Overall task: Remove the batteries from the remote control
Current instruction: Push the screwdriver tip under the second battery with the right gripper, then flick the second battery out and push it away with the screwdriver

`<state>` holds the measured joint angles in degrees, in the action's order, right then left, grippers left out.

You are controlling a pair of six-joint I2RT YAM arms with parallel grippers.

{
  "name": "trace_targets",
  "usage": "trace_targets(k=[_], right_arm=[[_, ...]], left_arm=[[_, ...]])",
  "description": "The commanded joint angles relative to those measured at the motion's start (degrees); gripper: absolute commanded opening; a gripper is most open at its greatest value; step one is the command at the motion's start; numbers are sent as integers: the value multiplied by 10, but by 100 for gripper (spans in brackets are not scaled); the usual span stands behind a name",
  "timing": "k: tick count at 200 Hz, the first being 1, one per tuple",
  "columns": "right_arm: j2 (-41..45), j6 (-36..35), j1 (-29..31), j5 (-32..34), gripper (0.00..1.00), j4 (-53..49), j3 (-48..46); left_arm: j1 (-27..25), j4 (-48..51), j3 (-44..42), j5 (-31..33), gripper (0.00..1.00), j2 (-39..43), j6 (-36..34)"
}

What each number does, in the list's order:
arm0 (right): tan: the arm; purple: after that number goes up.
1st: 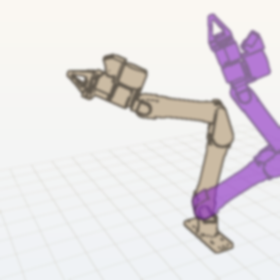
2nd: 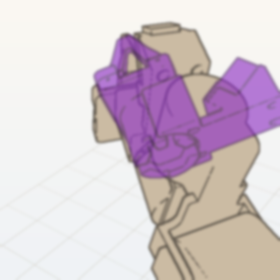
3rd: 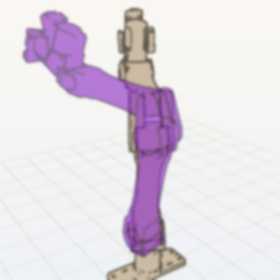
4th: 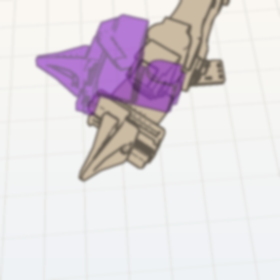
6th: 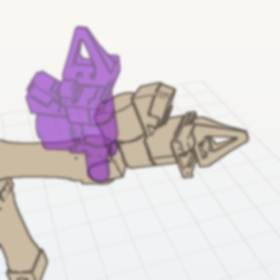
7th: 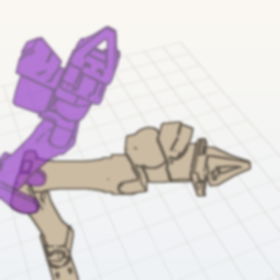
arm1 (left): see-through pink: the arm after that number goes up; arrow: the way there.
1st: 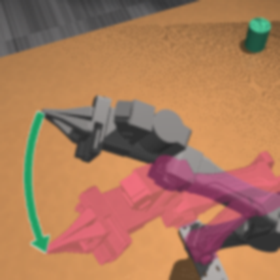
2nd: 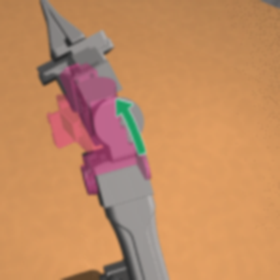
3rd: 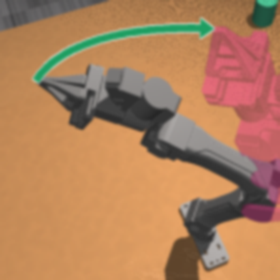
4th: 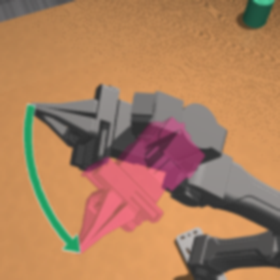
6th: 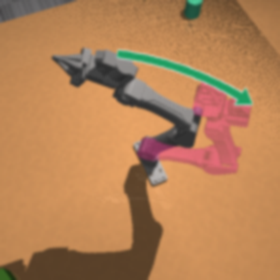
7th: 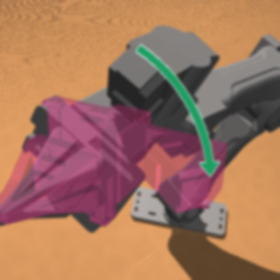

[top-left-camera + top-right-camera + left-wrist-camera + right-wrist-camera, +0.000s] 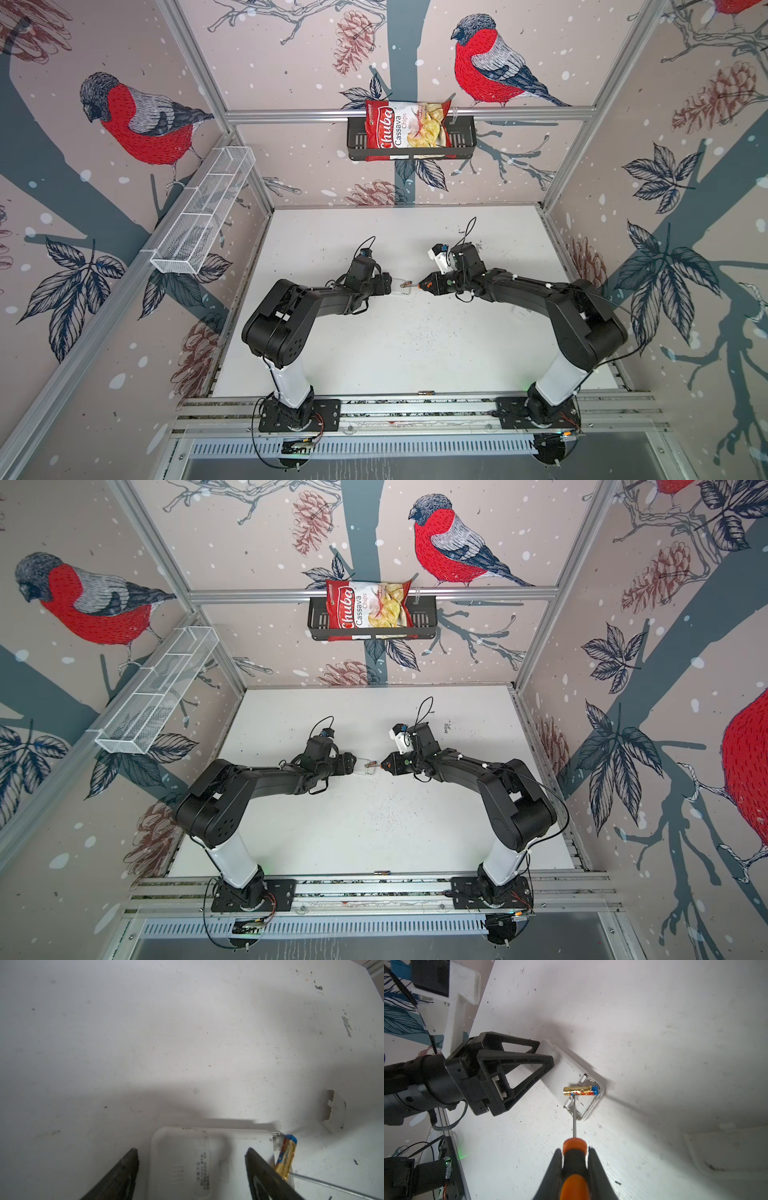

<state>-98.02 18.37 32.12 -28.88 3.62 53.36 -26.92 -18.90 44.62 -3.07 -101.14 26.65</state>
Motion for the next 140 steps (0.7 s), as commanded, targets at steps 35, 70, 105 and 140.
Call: trace_targets(k=[35, 70, 105, 140], right_arm=[[-4, 8, -6, -7, 0, 22, 11], [-6, 6, -14, -8, 0, 22, 14], [-8, 7, -22, -16, 0, 26, 17], [-11, 12, -36, -28, 0, 38, 27]], left_arm=[[0, 5, -2, -9, 80, -1, 4], [-1, 8, -2, -8, 80, 1, 3], [-1, 10, 0, -8, 80, 1, 3], [-1, 15, 2, -6, 80, 4, 1]])
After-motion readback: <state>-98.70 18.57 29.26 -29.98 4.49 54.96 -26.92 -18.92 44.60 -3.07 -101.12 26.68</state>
